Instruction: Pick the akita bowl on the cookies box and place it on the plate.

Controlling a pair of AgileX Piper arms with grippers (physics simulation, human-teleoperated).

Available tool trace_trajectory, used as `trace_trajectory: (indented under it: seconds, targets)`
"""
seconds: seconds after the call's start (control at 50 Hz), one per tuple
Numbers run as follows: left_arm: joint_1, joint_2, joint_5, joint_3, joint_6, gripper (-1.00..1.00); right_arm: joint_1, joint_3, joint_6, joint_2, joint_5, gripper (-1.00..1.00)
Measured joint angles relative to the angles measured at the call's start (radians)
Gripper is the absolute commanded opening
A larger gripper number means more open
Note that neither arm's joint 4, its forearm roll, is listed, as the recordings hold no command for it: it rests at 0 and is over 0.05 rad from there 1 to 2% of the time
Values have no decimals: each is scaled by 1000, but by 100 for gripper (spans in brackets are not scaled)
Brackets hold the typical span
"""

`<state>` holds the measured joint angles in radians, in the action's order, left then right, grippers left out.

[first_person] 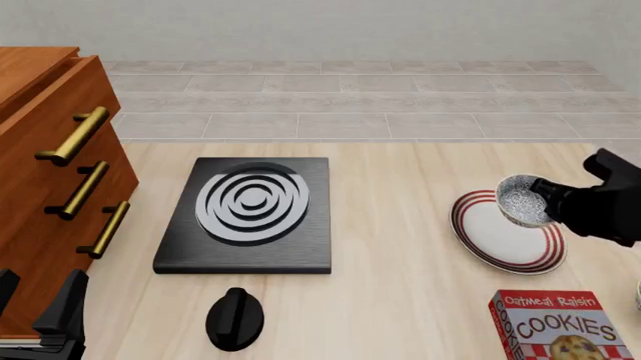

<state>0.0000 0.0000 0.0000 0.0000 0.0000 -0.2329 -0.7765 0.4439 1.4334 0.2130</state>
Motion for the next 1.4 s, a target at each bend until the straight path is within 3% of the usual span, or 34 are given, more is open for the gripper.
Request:
trace_trajectory:
  seconds: [1.4]
  targets:
    - [0,0,0,0,0,100,-25,-119,-26,294,-91,-100]
